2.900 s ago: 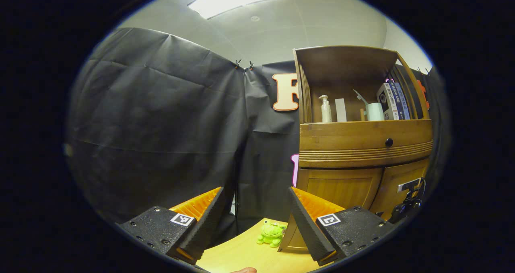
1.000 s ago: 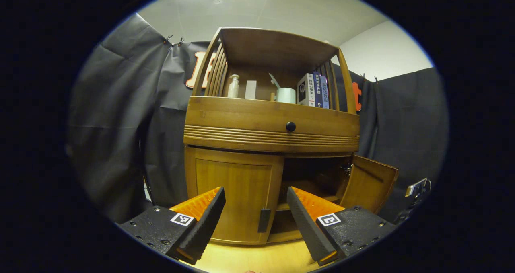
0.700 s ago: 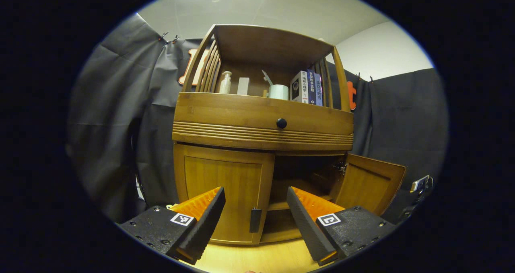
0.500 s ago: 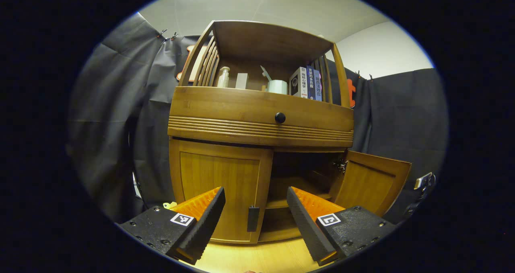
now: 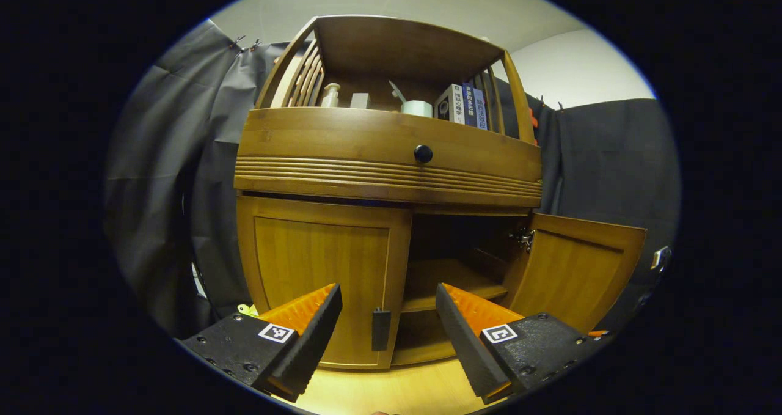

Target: Open the right door of the double-door shoe cabinet with the right hand, and open the left door with the left hand.

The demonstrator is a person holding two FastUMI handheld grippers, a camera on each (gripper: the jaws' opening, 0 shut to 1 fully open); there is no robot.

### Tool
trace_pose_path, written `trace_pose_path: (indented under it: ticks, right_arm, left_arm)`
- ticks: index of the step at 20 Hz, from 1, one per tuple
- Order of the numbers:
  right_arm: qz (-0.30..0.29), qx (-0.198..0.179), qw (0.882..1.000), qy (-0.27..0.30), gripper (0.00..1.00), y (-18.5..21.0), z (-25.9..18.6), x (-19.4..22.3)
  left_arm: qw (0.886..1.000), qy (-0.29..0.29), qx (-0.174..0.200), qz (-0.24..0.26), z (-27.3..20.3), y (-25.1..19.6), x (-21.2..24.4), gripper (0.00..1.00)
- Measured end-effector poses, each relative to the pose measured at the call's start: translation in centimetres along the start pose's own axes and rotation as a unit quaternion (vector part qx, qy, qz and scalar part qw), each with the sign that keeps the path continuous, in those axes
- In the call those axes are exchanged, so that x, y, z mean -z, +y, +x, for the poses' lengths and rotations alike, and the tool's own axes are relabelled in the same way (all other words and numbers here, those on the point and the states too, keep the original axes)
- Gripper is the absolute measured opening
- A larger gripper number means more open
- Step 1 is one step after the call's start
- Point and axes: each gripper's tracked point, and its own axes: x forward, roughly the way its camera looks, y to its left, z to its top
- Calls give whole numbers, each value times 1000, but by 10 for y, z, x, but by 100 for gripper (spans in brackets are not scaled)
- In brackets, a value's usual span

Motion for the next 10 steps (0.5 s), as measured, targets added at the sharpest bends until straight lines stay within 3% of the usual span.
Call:
trace_pose_path:
  ticks: [6, 7, 9, 10]
  right_arm:
    - [-21, 84, 996, -10, 15, -56, -13, -2]
    - [-18, 84, 996, -10, 15, -58, -15, -2]
    - [-4, 96, 995, -11, 15, -62, -17, -2]
    - [0, 103, 995, -15, 15, -67, -19, -6]
  left_arm:
    - [999, 35, 3, 14, 33, 0, 33, 93]
    - [999, 44, 5, 15, 41, -1, 40, 94]
    - [998, 62, 0, 22, 55, 1, 56, 85]
    - [997, 71, -2, 27, 58, 2, 65, 86]
